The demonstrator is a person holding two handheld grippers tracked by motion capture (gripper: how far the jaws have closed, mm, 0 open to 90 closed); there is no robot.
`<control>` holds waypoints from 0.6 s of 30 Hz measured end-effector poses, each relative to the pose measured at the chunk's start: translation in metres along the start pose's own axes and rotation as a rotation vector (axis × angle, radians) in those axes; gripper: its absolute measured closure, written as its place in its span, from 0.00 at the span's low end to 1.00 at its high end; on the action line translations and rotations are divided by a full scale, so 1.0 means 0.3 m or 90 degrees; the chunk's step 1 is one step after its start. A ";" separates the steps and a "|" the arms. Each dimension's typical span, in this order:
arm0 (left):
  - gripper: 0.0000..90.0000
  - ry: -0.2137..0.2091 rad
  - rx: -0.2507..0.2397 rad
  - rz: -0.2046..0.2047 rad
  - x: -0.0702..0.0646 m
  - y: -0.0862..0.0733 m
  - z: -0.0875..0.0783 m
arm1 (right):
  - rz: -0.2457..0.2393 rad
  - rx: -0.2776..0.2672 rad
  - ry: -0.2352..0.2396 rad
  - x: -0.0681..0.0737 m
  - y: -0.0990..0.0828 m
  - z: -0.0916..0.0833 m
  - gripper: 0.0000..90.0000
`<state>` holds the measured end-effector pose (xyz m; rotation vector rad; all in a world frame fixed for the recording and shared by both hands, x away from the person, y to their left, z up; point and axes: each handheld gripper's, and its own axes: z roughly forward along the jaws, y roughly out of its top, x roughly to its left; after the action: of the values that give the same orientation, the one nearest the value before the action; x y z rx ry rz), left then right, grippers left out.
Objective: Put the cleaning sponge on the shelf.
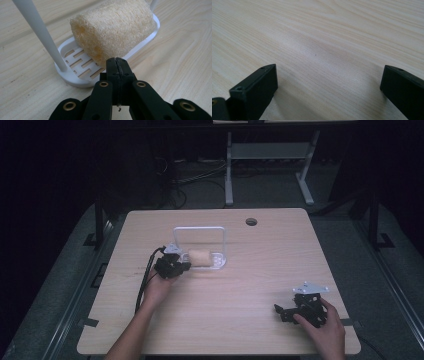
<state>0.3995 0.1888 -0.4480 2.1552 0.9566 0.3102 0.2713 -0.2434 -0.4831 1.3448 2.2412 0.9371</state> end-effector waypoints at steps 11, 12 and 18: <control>0.94 -0.009 -0.001 0.009 -0.021 0.006 -0.030 | 0.000 0.000 0.000 0.000 0.000 0.000 0.01; 0.93 -0.012 -0.003 0.006 -0.027 0.006 -0.033 | 0.000 0.000 0.000 0.000 0.000 0.000 0.01; 0.87 -0.016 0.001 0.016 -0.041 -0.002 -0.050 | 0.000 0.000 0.000 0.000 0.000 0.000 0.01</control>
<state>0.3835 0.1882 -0.4370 2.1683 0.9173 0.2942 0.2713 -0.2434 -0.4831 1.3442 2.2413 0.9370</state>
